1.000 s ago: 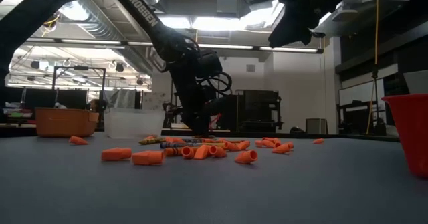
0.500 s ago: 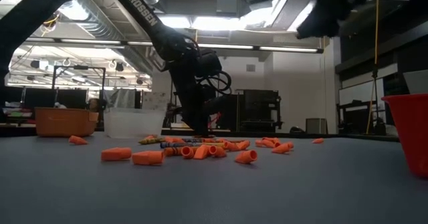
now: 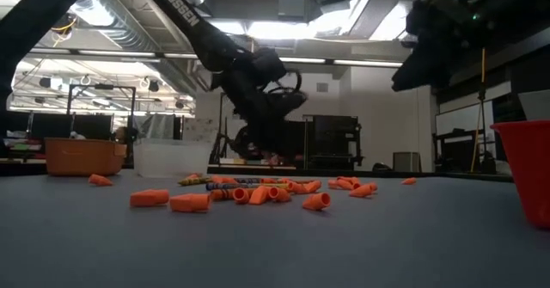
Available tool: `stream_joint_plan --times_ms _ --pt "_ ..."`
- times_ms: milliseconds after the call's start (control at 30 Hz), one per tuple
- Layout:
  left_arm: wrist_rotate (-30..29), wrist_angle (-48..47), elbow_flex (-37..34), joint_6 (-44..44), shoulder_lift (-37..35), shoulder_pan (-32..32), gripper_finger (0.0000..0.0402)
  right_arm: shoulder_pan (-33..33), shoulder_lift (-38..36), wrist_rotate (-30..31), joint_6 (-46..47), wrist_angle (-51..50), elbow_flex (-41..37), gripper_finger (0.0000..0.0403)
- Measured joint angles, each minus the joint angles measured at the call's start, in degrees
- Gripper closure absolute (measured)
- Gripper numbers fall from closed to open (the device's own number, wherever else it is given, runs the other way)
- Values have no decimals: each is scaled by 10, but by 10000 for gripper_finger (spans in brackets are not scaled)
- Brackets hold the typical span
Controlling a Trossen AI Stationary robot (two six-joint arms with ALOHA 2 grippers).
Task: Sort crayons
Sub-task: Put the light orange crayon into the green bin
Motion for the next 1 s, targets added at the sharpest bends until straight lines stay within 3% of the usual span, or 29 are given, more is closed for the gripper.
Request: stream_joint_plan --times_ms 167,300,567,1000 --pt "91 83 0 -9 0 -19 401 0 3 0 25 85 -49 271" --pt "115 179 1 -9 -1 -48 399 0 3 1 44 129 -76 271" --pt "85 360 1 -9 -1 -110 394 0 3 5 46 238 -95 271" --pt "7 555 2 -39 -2 -154 393 0 3 -22 41 297 -96 271"
